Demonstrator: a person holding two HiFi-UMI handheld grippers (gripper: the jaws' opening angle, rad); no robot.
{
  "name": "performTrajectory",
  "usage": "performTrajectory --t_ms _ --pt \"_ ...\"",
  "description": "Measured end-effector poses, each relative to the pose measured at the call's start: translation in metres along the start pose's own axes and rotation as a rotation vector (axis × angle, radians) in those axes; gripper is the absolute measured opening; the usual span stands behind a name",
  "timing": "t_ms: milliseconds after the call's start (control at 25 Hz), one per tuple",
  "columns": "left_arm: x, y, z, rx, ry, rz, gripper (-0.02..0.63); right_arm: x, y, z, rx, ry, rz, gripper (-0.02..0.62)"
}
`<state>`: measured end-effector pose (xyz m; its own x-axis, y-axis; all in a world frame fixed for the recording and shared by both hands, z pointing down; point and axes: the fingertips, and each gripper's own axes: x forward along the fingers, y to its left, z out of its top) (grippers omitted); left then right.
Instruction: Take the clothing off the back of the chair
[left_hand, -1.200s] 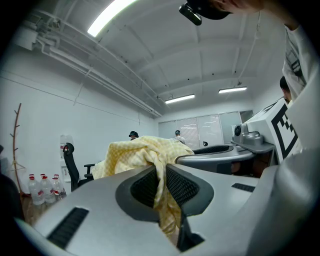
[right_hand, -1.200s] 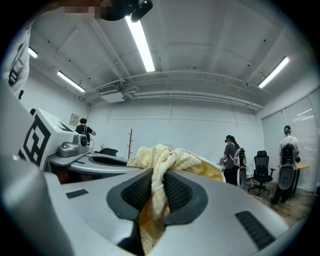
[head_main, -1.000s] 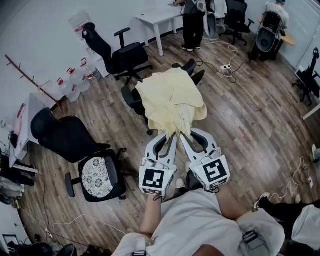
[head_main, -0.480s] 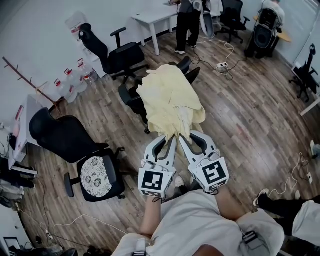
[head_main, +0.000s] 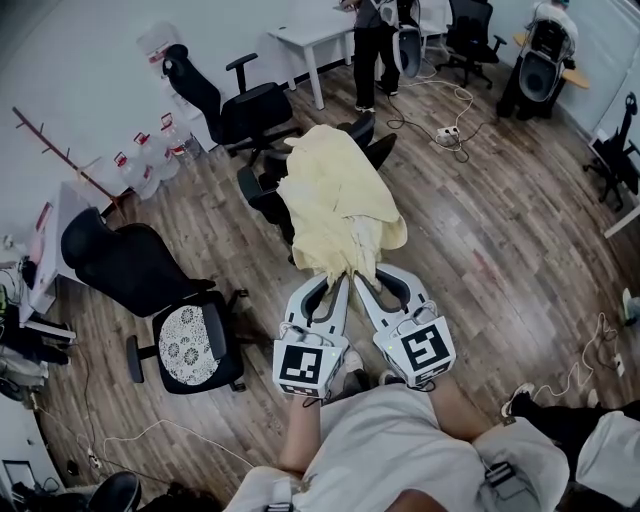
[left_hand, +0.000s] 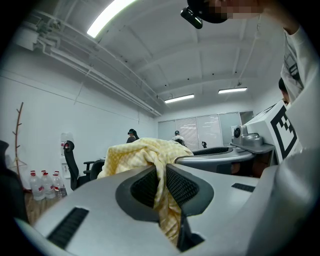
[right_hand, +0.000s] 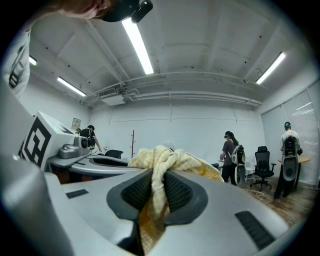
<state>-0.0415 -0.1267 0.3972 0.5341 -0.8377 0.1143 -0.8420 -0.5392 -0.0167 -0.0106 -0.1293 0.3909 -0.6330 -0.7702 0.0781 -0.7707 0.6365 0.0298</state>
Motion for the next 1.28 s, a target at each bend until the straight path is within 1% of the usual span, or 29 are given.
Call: performTrajectory --t_ms 280,440,680,840,960,1160,1280 --pt "-0.008 -0.020 0.001 0.003 -0.003 0.033 0.060 -0.022 0.000 -0.001 0.001 -0.009 0.035 0.074" --pt "-0.013 -0.031 0.001 0.008 -0.002 0.039 0.060 -0.034 0.002 -0.003 0.005 -0.008 0.048 0.074" --pt "-0.020 -0.046 0.004 0.015 -0.010 0.037 0.058 -0.049 0.002 0.004 0.006 -0.013 0.038 0.074" --pt "-0.026 -0.054 0.004 0.017 -0.013 0.037 0.060 -0.060 0.007 0.000 0.005 -0.019 0.052 0.072" --pt "-0.032 -0.060 0.004 0.017 -0.016 0.038 0.060 -0.067 0.008 0.004 0.004 -0.017 0.039 0.072" --pt "-0.038 -0.073 0.005 0.020 -0.019 0.034 0.058 -0.081 0.010 0.006 -0.008 -0.022 0.047 0.072" --pt "-0.040 -0.081 0.007 0.022 -0.021 0.028 0.060 -0.090 0.008 0.007 0.012 -0.022 0.035 0.072"
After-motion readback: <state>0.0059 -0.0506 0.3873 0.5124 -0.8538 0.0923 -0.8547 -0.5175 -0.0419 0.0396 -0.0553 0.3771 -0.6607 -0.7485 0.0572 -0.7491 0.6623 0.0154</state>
